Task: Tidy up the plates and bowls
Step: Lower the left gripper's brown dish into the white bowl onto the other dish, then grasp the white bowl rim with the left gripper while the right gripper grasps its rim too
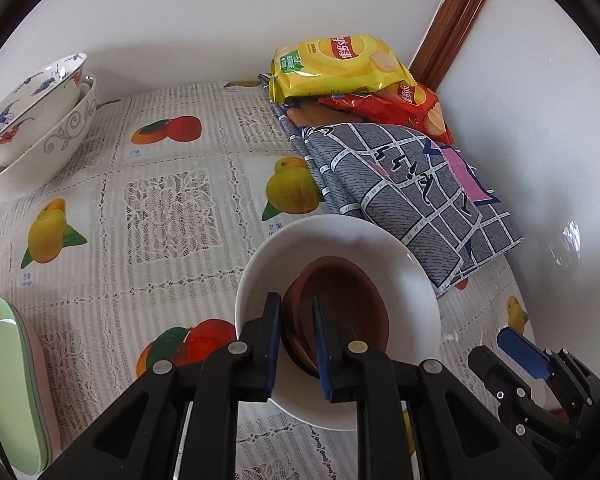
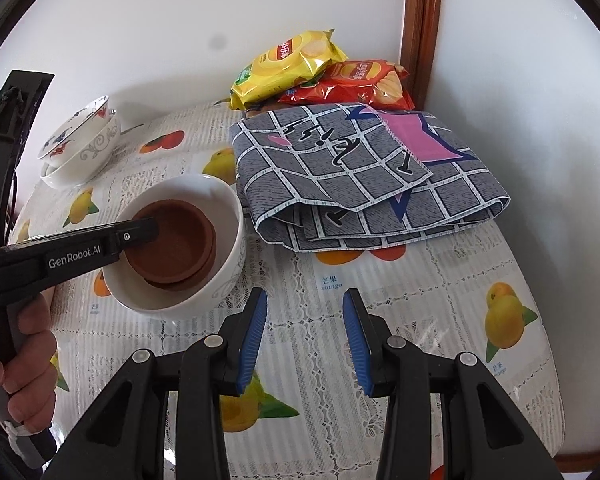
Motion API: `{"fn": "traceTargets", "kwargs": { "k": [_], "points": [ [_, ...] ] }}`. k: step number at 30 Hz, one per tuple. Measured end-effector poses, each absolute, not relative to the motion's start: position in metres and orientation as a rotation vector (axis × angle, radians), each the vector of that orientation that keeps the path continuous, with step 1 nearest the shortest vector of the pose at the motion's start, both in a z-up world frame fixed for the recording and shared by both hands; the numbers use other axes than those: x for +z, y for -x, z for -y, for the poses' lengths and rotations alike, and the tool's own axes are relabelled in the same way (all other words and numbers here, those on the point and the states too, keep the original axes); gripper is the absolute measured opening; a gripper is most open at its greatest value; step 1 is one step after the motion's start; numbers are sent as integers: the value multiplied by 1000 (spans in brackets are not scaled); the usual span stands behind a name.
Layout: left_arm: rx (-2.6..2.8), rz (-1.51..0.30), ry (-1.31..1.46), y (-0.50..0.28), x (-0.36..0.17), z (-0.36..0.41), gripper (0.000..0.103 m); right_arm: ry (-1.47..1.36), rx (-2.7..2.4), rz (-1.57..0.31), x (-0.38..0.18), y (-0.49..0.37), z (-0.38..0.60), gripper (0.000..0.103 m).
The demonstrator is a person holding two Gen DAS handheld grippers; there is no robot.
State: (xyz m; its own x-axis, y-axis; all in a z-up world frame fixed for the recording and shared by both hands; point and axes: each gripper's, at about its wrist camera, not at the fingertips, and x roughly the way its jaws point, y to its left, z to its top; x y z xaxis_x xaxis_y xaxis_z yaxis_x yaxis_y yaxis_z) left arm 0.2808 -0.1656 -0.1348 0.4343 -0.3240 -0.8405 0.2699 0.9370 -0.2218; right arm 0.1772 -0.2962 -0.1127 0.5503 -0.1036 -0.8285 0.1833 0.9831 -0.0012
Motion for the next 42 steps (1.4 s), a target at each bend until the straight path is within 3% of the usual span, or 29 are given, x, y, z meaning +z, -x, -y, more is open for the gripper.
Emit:
{"fn": "traceTargets", "kwargs": {
  "k": [2,10,33,42],
  "points": [
    [-365,-1043,40,-277,-128,165,27,-93,-164,-966,-111,-179,294,39],
    [-318,-1007,52,-274,-113,143,34,-135,-132,-947,-106,-192,292,39],
    [-257,-1145,62,-296,-153,142,36,-154,-106,-1070,-146,-236,280,37],
    [-240,-1154,28,-301,-160,145,40,-151,-122,-1089,-155,-245,281,43]
  ]
}}
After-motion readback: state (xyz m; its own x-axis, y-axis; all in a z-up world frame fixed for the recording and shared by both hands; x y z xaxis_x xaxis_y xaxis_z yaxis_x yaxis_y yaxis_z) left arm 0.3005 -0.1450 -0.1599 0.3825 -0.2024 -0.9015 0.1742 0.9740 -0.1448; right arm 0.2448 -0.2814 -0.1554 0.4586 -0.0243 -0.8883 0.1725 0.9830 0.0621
